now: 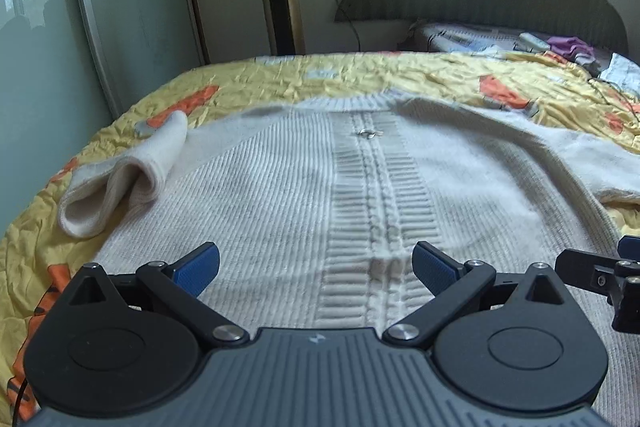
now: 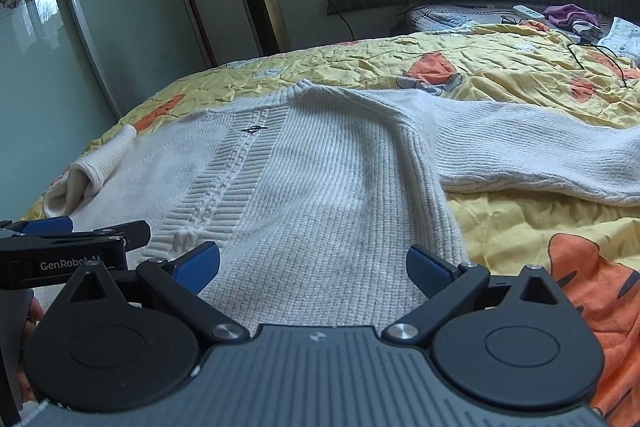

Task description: Fold small clothes

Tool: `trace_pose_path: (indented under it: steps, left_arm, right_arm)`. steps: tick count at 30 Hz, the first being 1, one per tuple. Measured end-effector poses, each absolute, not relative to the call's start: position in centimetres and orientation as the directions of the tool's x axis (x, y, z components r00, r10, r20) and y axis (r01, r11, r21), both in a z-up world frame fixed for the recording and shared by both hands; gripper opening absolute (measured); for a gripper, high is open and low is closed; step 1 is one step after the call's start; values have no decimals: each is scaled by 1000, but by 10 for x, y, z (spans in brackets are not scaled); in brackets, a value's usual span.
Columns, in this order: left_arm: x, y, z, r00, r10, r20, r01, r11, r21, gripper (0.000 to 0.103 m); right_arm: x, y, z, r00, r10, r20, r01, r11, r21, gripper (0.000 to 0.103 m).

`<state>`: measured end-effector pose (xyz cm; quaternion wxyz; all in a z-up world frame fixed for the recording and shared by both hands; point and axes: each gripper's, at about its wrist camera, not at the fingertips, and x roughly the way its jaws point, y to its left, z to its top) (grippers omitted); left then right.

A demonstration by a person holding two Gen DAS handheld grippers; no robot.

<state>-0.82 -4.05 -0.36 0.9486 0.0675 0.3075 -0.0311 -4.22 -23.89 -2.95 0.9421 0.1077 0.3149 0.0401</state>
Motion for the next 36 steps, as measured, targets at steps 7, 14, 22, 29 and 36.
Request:
trace_pose_path:
  steps: [7,14,22,29,36]
  left_arm:
    - [-17,-75,-9,812,-141,-567,247,962,114,103]
    - [-4,-83,-35,759,-121,-640,232,968,92,103]
    - [-2,-87,-46,790,-75,-609,198,971,138,103]
    - [0,-88,-55,775,-63,-629,192,971,139,103]
    - [2,-85,-57,764,-75,-641,189,976,111,103]
  right_arm:
    - [-50,-259,-34,823,31,-567,48,991,124,97]
    - [-57,-329,-38,841,-66,-537,189,966,177,97]
    - [-62,-452,-63,812,-126,-569,406,824,396,97]
    - [-61,-507,-79,855,-161,-493,446,715,539,90]
    - [-53,-568,-88,846,-282,-452,528,549,647,64]
